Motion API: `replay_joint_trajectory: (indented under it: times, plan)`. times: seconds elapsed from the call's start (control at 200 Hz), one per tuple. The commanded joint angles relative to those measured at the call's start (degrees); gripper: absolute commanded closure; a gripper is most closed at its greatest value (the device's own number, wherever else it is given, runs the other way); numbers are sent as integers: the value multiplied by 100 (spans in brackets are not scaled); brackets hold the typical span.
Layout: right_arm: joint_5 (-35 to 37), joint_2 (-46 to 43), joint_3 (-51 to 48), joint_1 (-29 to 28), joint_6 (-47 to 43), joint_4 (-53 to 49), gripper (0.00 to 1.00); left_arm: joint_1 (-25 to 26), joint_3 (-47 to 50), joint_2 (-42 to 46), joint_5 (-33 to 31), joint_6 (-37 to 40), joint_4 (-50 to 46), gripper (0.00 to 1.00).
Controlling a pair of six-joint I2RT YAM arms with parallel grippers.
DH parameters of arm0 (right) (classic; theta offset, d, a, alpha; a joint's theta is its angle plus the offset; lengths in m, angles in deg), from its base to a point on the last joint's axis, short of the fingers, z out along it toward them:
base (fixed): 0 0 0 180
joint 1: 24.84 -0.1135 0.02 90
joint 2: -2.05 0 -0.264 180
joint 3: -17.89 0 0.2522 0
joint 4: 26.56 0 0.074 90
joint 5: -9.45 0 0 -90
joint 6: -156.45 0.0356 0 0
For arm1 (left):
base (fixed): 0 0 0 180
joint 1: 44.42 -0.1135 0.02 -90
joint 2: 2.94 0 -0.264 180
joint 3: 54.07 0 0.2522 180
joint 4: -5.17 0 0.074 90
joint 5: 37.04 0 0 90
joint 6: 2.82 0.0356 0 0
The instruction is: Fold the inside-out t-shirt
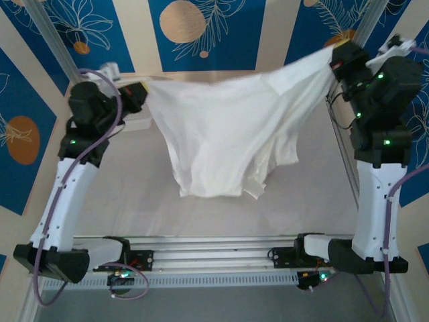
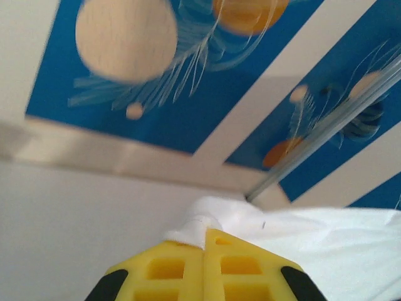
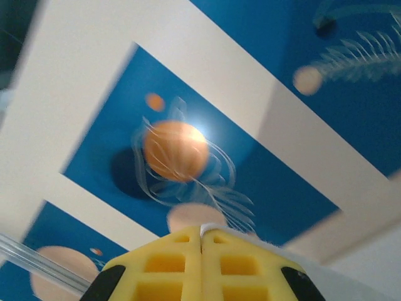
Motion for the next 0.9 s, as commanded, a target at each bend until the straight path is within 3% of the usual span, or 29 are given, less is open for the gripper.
replay_joint_trajectory:
  times: [0.0, 0.185, 0.54, 0.73, 0.895]
  plan:
    - [-144, -8, 522, 98, 76, 198, 100, -182, -251, 64, 210, 163, -592, 100]
    - [-441, -352, 88, 150, 237, 404, 100, -207, -86, 529, 275, 291, -559, 100]
    - [15, -1573, -2007, 304, 88, 454, 100, -202, 2218, 1501, 220, 143, -304, 100]
    - [913, -2969, -4853, 578, 628, -174, 100, -202, 4859, 2579, -439, -574, 200, 100]
    - [309, -3854, -7011, 1119, 1802, -861, 100, -189, 6724, 3249, -192, -1349, 1000, 100]
